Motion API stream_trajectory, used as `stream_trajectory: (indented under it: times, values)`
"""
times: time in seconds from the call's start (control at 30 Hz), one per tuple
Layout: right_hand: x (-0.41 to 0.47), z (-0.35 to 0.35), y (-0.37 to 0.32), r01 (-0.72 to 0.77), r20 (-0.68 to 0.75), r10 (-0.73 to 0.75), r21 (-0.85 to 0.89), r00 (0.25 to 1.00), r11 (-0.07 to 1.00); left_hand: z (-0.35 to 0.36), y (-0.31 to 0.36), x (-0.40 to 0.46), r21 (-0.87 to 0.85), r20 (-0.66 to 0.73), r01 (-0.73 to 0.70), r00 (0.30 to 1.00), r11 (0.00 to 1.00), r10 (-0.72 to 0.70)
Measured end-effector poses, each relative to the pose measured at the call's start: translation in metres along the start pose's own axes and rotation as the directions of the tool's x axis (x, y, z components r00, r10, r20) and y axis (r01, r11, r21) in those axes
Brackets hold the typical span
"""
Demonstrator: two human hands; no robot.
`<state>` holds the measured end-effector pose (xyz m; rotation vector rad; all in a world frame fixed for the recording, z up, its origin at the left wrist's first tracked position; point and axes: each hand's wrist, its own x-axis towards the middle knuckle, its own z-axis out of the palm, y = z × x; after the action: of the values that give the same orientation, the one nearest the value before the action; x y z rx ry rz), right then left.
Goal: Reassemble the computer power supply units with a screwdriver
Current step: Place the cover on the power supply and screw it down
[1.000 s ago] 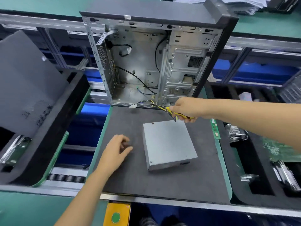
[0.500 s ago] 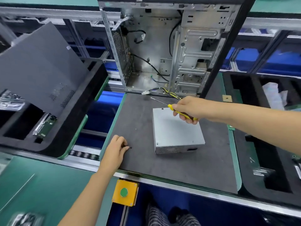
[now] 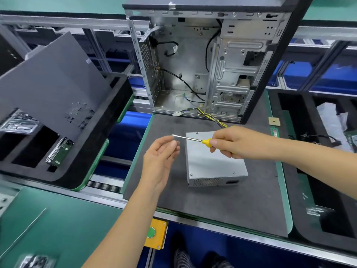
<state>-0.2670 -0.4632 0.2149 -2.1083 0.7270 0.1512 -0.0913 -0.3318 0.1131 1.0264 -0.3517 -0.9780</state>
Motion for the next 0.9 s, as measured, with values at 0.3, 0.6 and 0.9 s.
stream_trajectory:
  times: [0.3,0.6,0.9]
  values:
    - [-0.004,-0.01,-0.003,0.026,-0.058,-0.034,-0.132,0.998,0.991,0.019,0.003,0.011,-0.266,0.01,0.085,0.996,0.96,-0.086]
    - [0.0,-0.006,0.0,0.021,-0.058,-0.028,-0.116,0.998,0.993,0.02,0.005,0.016,-0.308,0.019,0.111,0.994,0.945,-0.111]
    - [0.004,-0.011,0.002,0.02,-0.058,-0.028,-0.131,0.998,0.991,0.018,0.004,0.019,-0.289,0.041,0.107,0.994,0.951,-0.099]
